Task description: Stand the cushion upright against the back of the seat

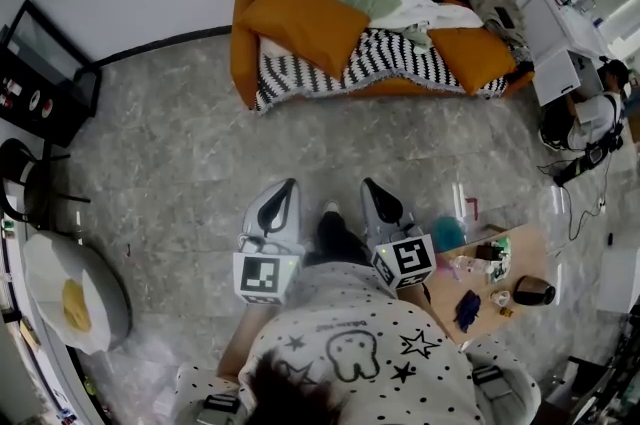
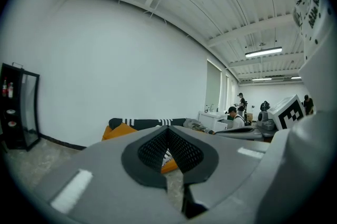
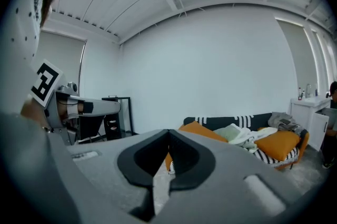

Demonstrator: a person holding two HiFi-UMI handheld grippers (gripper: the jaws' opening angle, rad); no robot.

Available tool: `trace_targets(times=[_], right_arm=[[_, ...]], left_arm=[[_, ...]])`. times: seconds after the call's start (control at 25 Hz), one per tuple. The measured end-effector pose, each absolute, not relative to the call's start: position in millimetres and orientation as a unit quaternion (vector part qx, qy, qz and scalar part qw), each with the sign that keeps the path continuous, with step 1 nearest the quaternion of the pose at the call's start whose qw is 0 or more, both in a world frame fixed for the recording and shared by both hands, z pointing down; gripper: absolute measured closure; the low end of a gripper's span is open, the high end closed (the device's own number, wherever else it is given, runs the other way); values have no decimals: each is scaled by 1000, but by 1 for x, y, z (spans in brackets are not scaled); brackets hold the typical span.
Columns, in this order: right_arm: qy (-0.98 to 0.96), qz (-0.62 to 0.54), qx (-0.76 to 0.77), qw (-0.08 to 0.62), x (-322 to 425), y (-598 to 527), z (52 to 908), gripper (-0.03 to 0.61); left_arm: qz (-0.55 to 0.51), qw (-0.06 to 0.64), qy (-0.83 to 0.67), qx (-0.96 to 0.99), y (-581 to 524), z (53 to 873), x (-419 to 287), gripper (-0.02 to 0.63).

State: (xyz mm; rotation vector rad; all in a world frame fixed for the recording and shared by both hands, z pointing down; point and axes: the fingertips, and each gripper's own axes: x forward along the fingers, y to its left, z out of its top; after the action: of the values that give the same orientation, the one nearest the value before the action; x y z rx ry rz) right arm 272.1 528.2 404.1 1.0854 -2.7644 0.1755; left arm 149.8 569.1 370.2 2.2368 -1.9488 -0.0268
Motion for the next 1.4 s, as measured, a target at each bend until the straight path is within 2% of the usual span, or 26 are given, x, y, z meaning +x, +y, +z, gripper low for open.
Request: trace_targets(times=[0.8,1.4], right_arm=[[-933,67,343,86,283,400,410,580],[-932,80,343,87,279,356,418,580]], left_arm=[[-16,82,-675,733,457,368,157,617],[-22,87,-663,743,399,374,160,617]])
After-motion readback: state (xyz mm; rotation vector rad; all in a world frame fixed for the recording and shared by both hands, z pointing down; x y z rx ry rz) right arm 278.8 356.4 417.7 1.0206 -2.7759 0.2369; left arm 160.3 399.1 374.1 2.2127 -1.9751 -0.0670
